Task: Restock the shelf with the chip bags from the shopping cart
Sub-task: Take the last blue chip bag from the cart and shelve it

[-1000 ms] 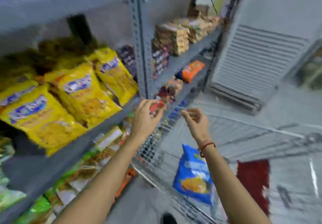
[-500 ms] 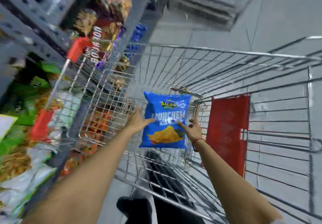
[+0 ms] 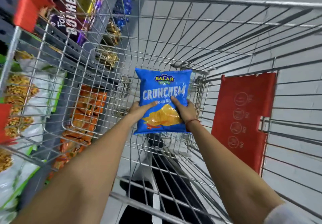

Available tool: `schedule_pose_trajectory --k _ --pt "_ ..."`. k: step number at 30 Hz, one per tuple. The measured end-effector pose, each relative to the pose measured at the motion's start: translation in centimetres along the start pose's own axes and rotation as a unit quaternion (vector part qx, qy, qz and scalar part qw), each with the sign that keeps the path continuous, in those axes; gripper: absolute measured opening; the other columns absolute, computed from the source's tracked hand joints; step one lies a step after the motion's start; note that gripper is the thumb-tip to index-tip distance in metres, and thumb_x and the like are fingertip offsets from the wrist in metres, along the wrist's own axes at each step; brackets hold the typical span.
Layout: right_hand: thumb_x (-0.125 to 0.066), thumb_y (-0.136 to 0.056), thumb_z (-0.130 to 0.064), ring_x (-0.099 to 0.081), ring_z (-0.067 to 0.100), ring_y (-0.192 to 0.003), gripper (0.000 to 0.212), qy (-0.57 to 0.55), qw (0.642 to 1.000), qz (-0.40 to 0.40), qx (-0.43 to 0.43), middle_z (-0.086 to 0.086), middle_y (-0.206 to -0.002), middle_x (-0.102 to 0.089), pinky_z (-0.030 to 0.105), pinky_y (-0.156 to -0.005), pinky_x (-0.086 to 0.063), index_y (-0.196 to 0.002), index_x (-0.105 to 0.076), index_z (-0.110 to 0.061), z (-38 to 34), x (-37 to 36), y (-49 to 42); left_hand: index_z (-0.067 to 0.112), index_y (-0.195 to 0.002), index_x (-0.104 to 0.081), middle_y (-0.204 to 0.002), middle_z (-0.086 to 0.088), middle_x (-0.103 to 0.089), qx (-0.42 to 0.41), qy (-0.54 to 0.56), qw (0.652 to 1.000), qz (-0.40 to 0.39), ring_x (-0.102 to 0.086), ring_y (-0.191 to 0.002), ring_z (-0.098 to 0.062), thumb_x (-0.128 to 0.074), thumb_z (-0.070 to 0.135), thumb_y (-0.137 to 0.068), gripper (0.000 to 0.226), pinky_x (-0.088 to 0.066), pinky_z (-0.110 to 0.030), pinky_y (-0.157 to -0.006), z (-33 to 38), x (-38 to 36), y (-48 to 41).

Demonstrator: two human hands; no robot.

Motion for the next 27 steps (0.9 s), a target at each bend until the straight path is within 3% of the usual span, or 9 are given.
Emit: schedule_pose_trajectory --k 3,5,8,10,12,15,18,22,27 --pt "-0.074 -0.074 -0.044 -0.066 0.017 -0.100 0.053 -0.025 0.999 0.013 0.036 0.004 -0.114 -0.069 0.038 -0.093 -0.053 -0.116 -0.061 -0.014 -1.3 -0.1 2.2 0.023 -0.096 -0.065 -0.099 -0.005 -0.072 -0.014 0.016 0.999 -0.024 -0.072 -0.077 -0.017 -0.081 0.041 -0.063 0.041 -0.057 -0.027 -0.066 1.3 0.9 2.1" --pt "-0.074 -0.073 -0.048 -0.067 0.005 -0.093 0.050 -0.026 0.997 0.010 0.071 0.002 -0.113 -0.069 0.035 -0.088 -0.055 -0.109 -0.061 -0.017 -2.3 -0.1 3.8 0.024 -0.092 -0.064 -0.090 -0.002 -0.072 -0.022 0.031 0.999 -0.015 -0.072 -0.069 -0.013 -0.085 0.043 -0.051 0.050 -0.055 -0.022 -0.055 2.5 1.7 4.1" --pt "-0.072 -0.066 -0.060 -0.057 0.022 -0.120 0.085 -0.013 0.995 0.005 0.098 0.009 -0.136 -0.056 0.044 -0.103 -0.046 -0.130 -0.050 -0.008 -4.6 -0.3 6.7 0.018 -0.107 -0.061 -0.095 -0.004 -0.071 -0.047 0.040 0.998 -0.013 -0.072 -0.072 -0.014 -0.084 0.051 -0.034 0.083 -0.055 -0.024 -0.055 3.9 3.3 7.3" --pt "-0.074 -0.065 -0.059 -0.054 0.028 -0.124 0.091 -0.042 0.990 -0.006 0.133 0.013 -0.138 -0.055 0.048 -0.104 -0.045 -0.134 -0.047 -0.006 -6.5 -0.5 8.7 0.017 -0.106 -0.061 -0.098 -0.005 -0.072 -0.081 0.048 0.995 -0.014 -0.072 -0.071 -0.012 -0.085 0.047 -0.041 0.075 -0.055 -0.022 -0.054 5.1 4.2 9.9" --pt "-0.077 -0.065 -0.053 -0.064 0.023 -0.111 0.075 -0.069 0.984 -0.019 0.160 0.009 -0.121 -0.067 0.045 -0.093 -0.053 -0.122 -0.058 -0.009 -8.5 -0.6 10.7 0.019 -0.097 -0.062 -0.089 0.001 -0.070 -0.128 0.052 0.990 0.004 -0.070 -0.061 -0.005 -0.083 0.039 -0.055 0.050 -0.052 -0.016 -0.046 6.7 5.1 12.8" --pt "-0.080 -0.069 -0.038 -0.071 0.003 -0.079 0.027 -0.099 0.966 -0.025 0.236 -0.013 -0.081 -0.077 0.021 -0.067 -0.056 -0.089 -0.070 -0.022 -12.2 -0.7 14.3 0.016 -0.106 -0.060 -0.094 -0.001 -0.069 -0.207 0.041 0.977 0.031 -0.070 -0.072 -0.008 -0.081 0.042 -0.056 0.060 -0.055 -0.020 -0.056 9.2 7.0 17.8" --pt "-0.081 -0.066 -0.041 -0.072 0.012 -0.085 0.042 -0.131 0.950 -0.037 0.280 -0.004 -0.092 -0.076 0.028 -0.074 -0.056 -0.099 -0.070 -0.017 -16.7 -1.3 19.6 0.019 -0.103 -0.063 -0.102 -0.004 -0.072 -0.299 0.057 0.951 0.059 -0.070 -0.084 -0.016 -0.079 0.038 -0.064 0.047 -0.056 -0.032 -0.074 11.8 9.2 23.9" --pt "-0.080 -0.069 -0.035 -0.072 0.015 -0.081 0.026 -0.164 0.916 -0.082 0.358 -0.003 -0.085 -0.075 0.029 -0.071 -0.057 -0.087 -0.070 -0.020 -23.3 -3.0 26.7 0.030 -0.089 -0.061 -0.080 0.018 -0.074 -0.421 0.093 0.895 0.117 -0.069 -0.073 -0.001 -0.078 0.036 -0.065 0.031 -0.054 -0.015 -0.059 15.0 12.6 32.9" --pt "-0.081 -0.066 -0.040 -0.071 0.014 -0.081 0.026 -0.172 0.855 -0.141 0.469 -0.002 -0.085 -0.076 0.035 -0.076 -0.057 -0.081 -0.072 -0.021 -30.6 -5.9 36.9 0.030 -0.096 -0.058 -0.103 0.002 -0.070 -0.515 0.116 0.829 0.185 -0.068 -0.092 -0.017 -0.083 0.051 -0.048 0.058 -0.054 -0.032 -0.079 17.2 18.4 44.0"
Point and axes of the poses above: each hand's wrist, its own y-axis away from the middle knuckle, its own x-axis out of the back of the hand, z = x × y, the point moved 2 cm from there along -y, towards the middle knuckle
